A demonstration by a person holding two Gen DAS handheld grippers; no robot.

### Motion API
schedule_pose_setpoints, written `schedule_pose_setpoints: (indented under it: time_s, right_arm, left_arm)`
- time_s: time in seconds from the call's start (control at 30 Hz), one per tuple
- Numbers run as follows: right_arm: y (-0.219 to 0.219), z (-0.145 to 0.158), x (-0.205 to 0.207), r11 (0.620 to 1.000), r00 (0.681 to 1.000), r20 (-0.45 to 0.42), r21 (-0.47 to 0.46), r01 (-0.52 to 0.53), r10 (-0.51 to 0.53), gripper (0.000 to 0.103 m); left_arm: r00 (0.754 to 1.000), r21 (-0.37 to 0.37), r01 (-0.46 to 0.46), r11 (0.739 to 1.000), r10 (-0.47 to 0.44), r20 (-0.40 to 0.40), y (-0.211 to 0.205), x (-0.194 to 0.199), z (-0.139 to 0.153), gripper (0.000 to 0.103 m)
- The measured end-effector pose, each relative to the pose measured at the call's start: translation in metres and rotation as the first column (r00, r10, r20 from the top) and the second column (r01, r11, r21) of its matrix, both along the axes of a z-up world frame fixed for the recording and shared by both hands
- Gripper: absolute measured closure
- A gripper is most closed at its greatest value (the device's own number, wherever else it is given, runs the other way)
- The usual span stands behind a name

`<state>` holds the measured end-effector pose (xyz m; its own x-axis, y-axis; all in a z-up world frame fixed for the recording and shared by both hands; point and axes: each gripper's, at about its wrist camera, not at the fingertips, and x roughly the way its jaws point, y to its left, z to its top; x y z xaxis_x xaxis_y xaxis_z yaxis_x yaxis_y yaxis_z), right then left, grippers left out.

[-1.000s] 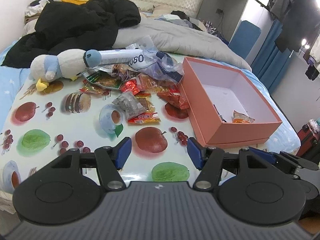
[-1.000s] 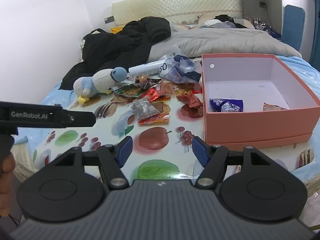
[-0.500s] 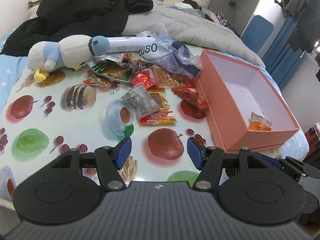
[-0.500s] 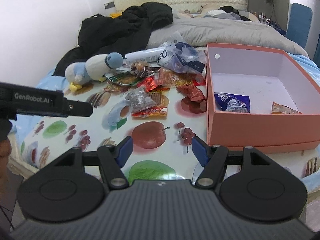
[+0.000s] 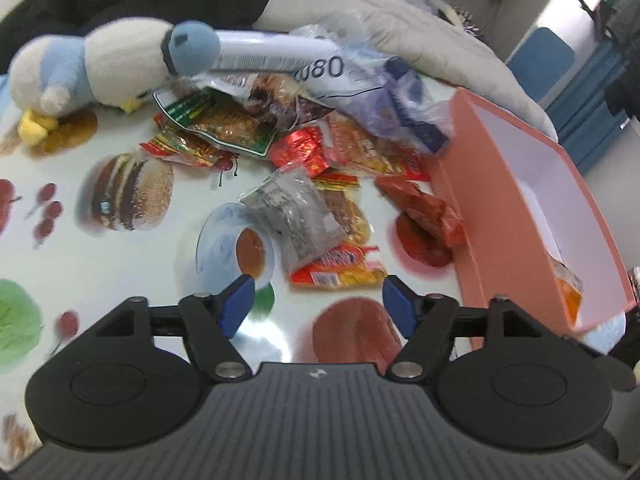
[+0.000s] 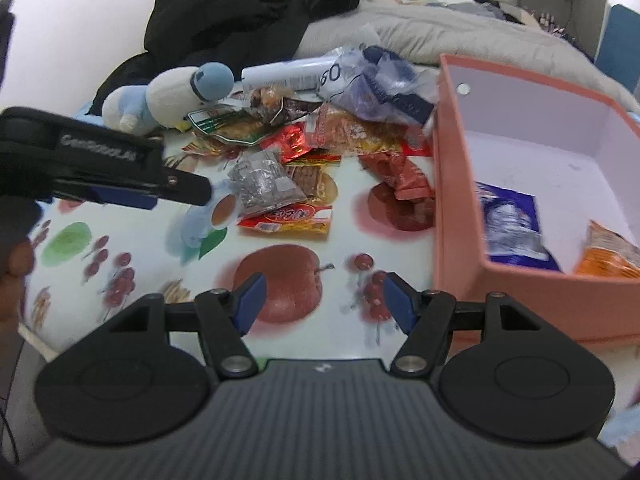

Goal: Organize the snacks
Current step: 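Grasp the grey clear packet with the left tool while the right tool reaches the pile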

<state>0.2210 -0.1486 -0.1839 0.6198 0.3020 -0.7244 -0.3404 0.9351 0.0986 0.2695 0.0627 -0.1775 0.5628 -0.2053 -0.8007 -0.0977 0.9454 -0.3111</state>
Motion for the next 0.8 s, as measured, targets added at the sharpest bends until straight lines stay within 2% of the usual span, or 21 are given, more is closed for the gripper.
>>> schedule_pose_setpoints:
  time_s: [0.07, 0.23, 0.3, 0.33, 0.43, 0.5, 0.53, 0.57, 0.7, 0.77, 0.8]
  right_arm:
    - [0.007, -0.008, 0.014, 1.000, 1.000, -0.006, 0.014, -0.014, 0.014, 0.036]
    - [0.033, -0.030, 0.052, 1.000, 0.999, -0.043, 0.002, -0.031, 0.031, 0.035]
    - [0.039, -0.037, 0.066, 1.000, 0.998, -0.057, 0.011, -0.028, 0.029, 0.027]
    - [0.042, -0.040, 0.072, 1.000, 0.998, -0.061, 0.012, -0.024, 0.025, 0.018]
    - [0.050, -0.050, 0.090, 1.000, 0.997, -0.078, 0.001, -0.023, 0.023, 0.018]
    - [0.049, -0.056, 0.100, 1.000, 0.995, -0.096, 0.025, -0.002, 0.005, 0.018]
    - [0.047, -0.058, 0.104, 0.999, 0.994, -0.109, 0.036, 0.011, -0.007, 0.022]
    - [0.047, -0.061, 0.108, 0.999, 0.992, -0.128, 0.045, 0.016, -0.010, 0.030]
    - [0.044, -0.060, 0.112, 0.997, 0.984, -0.172, 0.055, 0.045, -0.035, 0.043]
    - [0.043, -0.059, 0.113, 0.996, 0.979, -0.196, 0.063, 0.064, -0.051, 0.060]
    - [0.042, -0.059, 0.114, 0.995, 0.977, -0.204, 0.062, 0.075, -0.061, 0.065]
  left_arm:
    - [1.000, -0.015, -0.016, 1.000, 0.015, -0.022, 0.006, 0.018, -0.013, 0.018]
    - [0.996, -0.083, -0.060, 0.995, 0.054, -0.067, 0.026, 0.062, -0.039, 0.018]
    - [0.996, -0.095, -0.066, 0.993, 0.060, -0.072, 0.030, 0.077, -0.045, 0.018]
    - [0.996, -0.098, -0.065, 0.993, 0.058, -0.074, 0.030, 0.083, -0.048, 0.018]
    - [0.994, -0.093, -0.048, 0.994, 0.039, -0.098, 0.028, 0.101, -0.057, 0.020]
    - [0.992, -0.082, -0.044, 0.996, 0.034, -0.118, 0.026, 0.109, -0.062, 0.026]
    - [0.991, -0.077, -0.042, 0.996, 0.031, -0.132, 0.025, 0.112, -0.065, 0.030]
    - [0.989, -0.073, -0.039, 0.997, 0.028, -0.145, 0.025, 0.114, -0.067, 0.035]
    - [0.987, -0.081, -0.015, 0.997, 0.002, -0.159, 0.023, 0.119, -0.071, 0.050]
    - [0.986, -0.074, -0.007, 0.997, -0.005, -0.165, 0.022, 0.120, -0.073, 0.053]
    - [0.986, -0.067, -0.006, 0.998, -0.006, -0.168, 0.020, 0.120, -0.072, 0.053]
